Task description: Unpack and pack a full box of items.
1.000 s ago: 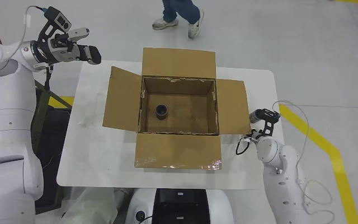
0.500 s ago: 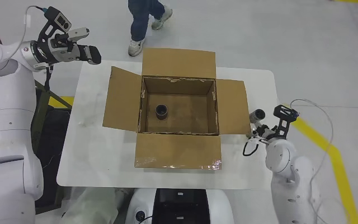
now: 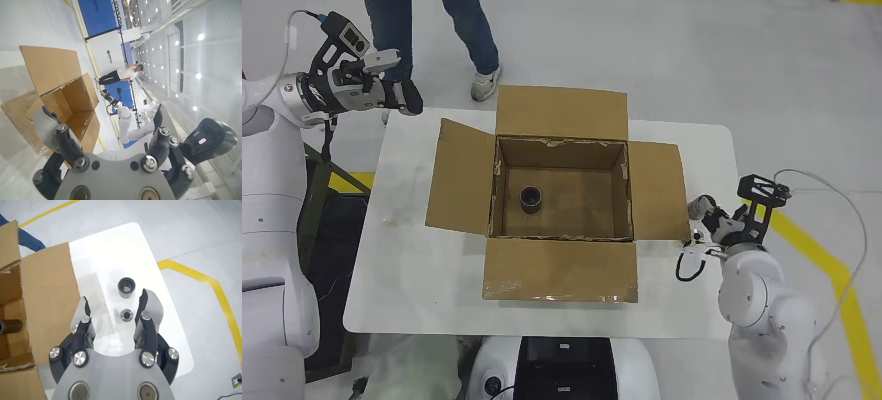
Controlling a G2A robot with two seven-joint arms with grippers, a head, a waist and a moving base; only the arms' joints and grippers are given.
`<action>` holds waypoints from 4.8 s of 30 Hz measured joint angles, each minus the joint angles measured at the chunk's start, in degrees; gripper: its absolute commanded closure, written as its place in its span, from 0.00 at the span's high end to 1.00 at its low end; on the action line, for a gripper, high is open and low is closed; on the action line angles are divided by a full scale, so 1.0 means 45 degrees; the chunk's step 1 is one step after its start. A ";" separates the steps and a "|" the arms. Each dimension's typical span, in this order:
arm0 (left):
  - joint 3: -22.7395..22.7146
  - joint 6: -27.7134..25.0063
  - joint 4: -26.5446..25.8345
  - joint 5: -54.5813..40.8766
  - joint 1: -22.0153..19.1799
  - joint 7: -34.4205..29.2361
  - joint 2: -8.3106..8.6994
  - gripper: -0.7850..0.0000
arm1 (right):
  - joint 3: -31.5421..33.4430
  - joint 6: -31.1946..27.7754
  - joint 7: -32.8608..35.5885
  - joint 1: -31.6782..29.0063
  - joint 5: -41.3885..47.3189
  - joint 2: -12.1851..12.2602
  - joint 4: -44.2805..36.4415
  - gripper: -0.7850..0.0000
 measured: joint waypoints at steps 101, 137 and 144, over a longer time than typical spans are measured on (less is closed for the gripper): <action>0.0000 0.0000 0.0000 0.0000 0.0000 0.0000 0.0000 1.00 | -0.9322 -0.8524 0.1060 1.1124 0.4706 -0.1852 1.2180 0.89; 0.0000 0.0000 0.0000 0.0000 0.0000 0.0000 0.0000 1.00 | -1.0375 -0.8179 0.0670 1.2410 0.5377 -0.2820 1.4533 0.00; 0.0000 0.0000 0.0000 0.0000 0.0000 0.0000 0.0000 1.00 | -0.9480 -0.7848 0.1309 1.1269 0.4632 -0.2306 1.2088 0.00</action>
